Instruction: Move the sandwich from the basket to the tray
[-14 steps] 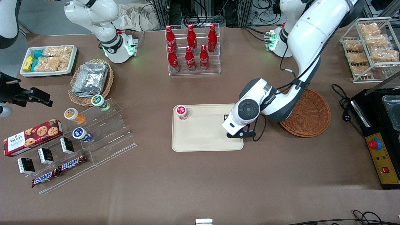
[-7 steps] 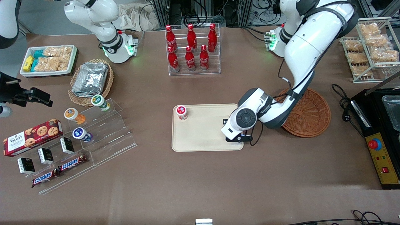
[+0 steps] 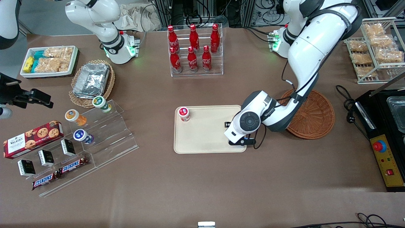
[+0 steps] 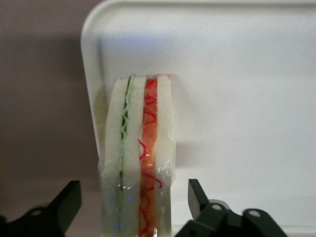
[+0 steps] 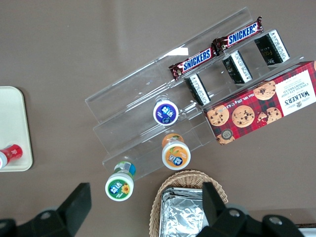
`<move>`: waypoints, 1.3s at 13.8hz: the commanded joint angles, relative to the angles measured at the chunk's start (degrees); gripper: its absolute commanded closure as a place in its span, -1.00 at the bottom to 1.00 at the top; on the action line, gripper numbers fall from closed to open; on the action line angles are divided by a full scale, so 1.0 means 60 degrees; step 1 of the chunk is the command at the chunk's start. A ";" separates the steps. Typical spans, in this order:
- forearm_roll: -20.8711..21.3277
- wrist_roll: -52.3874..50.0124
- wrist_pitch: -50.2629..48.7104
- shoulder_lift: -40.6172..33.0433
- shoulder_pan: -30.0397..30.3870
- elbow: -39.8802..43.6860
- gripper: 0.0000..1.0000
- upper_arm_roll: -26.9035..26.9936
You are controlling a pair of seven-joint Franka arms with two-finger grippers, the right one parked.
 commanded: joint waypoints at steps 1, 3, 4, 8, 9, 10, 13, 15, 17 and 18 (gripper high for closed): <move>0.0101 -0.0031 -0.1270 -0.0855 0.0025 0.0428 -1.00 -0.0033; 0.0101 -0.0001 -0.2179 -0.1075 0.0141 0.0912 -1.00 -0.0033; 0.0101 0.0043 -0.2416 -0.1236 0.0229 0.0957 -1.00 -0.0033; 0.0145 0.2015 -0.2987 -0.2348 0.1354 0.0841 -1.00 -0.0033; 0.0130 0.2586 -0.3091 -0.2685 0.1691 0.0739 -1.00 -0.0004; 0.0116 0.3288 -0.3150 -0.3065 0.1709 0.0622 -1.00 0.0417; -0.0249 0.4742 -0.3194 -0.4135 0.1008 0.0299 -1.00 0.2232; -0.0819 0.5444 -0.3194 -0.4765 0.0263 0.0094 -1.00 0.3578; -0.1376 0.6221 -0.3209 -0.5351 -0.0295 -0.0169 -1.00 0.4737; -0.1582 0.6631 -0.3209 -0.5586 -0.0457 -0.0272 -1.00 0.5192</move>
